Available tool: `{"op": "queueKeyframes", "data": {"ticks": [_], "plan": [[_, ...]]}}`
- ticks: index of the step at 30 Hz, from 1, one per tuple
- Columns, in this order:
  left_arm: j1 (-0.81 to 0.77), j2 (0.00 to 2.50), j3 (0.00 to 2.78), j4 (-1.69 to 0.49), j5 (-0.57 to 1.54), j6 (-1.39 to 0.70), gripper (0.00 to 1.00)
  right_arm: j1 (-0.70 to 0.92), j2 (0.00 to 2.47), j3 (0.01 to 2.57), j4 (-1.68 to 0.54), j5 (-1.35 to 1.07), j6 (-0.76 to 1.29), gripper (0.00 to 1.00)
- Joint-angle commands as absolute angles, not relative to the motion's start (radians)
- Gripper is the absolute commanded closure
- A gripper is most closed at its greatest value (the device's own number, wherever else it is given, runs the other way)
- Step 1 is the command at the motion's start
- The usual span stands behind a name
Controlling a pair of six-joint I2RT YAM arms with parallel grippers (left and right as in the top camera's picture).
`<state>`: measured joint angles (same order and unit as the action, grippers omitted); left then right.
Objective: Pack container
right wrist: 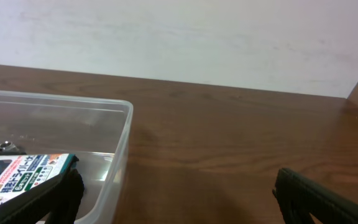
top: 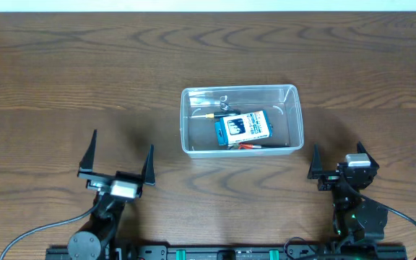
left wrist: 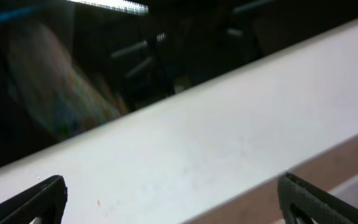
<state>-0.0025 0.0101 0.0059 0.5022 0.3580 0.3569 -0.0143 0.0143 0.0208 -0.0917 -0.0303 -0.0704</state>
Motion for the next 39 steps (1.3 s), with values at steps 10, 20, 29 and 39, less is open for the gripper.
{"op": "queueKeyframes", "data": {"ticks": [10,20,29,39], "plan": [[0.012,0.002,0.004,0.170,0.347,0.373,0.02,-0.006,0.006,0.014,-0.089,-0.034,-0.083,0.01],[0.012,0.002,0.004,-0.045,0.347,0.369,0.02,-0.006,0.006,0.014,-0.089,-0.034,-0.083,0.01],[0.012,0.002,0.004,-0.044,0.346,0.369,0.02,-0.006,0.006,0.014,-0.089,-0.034,-0.083,0.01],[0.012,0.002,0.004,-0.044,0.347,0.369,0.02,-0.006,0.006,0.014,-0.089,-0.034,-0.083,0.01]]}}
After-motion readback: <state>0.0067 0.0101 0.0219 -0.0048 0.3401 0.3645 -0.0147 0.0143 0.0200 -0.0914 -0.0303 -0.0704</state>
